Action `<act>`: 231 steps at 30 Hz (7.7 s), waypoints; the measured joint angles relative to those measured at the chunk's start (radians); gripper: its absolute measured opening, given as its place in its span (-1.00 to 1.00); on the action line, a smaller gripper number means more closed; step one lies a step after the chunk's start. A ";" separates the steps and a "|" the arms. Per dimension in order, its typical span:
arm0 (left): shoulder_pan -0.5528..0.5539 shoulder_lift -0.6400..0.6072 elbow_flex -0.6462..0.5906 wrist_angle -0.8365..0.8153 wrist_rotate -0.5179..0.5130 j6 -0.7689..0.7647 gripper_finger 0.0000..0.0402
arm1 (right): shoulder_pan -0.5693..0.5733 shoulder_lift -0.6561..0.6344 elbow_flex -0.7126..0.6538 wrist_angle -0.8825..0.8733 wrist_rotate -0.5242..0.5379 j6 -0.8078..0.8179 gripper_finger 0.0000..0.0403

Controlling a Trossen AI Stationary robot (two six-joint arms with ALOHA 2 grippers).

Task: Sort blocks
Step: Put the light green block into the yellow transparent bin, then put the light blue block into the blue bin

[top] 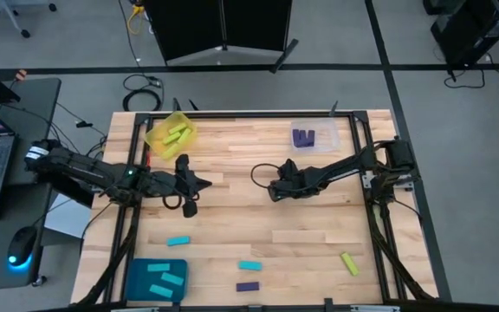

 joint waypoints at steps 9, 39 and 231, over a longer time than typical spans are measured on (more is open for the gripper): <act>0.015 -0.001 0.000 0.000 -0.008 -0.005 -0.93 | 0.000 0.003 0.000 0.018 -0.023 0.007 -0.42; 0.031 -0.295 0.003 0.272 -0.070 0.113 -0.93 | -0.185 0.430 0.840 0.667 -0.387 -0.829 -0.42; -0.275 1.039 0.533 0.199 0.307 -0.108 0.30 | 0.342 -0.740 -0.658 1.441 0.521 -1.138 -0.95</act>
